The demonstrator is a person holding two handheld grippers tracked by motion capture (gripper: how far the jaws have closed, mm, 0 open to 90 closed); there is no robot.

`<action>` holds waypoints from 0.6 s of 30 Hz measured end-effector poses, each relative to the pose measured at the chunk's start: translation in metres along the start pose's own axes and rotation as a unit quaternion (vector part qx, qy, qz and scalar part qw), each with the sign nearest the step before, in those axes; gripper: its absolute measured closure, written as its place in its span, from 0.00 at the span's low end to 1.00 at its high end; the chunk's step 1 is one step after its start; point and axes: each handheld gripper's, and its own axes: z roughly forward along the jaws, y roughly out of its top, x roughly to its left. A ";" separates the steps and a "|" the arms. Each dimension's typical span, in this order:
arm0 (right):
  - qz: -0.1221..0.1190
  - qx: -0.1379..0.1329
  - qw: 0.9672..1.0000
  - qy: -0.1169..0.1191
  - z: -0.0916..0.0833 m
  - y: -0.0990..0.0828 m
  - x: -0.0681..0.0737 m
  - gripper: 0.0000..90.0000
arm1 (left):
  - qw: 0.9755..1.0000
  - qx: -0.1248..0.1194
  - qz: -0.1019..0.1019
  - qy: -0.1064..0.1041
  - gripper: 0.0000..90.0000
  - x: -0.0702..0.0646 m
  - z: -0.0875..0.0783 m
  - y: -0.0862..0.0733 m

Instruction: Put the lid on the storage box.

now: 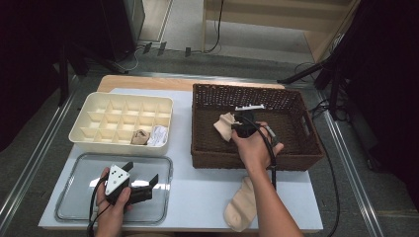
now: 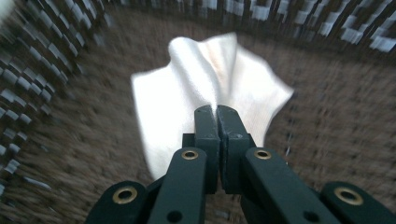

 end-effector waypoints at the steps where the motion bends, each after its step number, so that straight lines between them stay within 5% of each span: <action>1: 0.005 -0.019 1.000 0.001 -0.005 0.001 -0.001 1.00 | 1.000 0.000 0.000 0.000 0.02 0.000 0.000 0.000; 5: 0.022 -0.078 0.997 0.019 -0.026 0.003 -0.005 1.00 | 1.000 0.000 -0.003 0.000 0.02 0.000 0.000 0.000; 18: 0.018 -0.142 0.989 0.031 -0.067 -0.017 0.004 1.00 | 1.000 -0.009 -0.007 -0.008 0.02 0.001 -0.001 0.001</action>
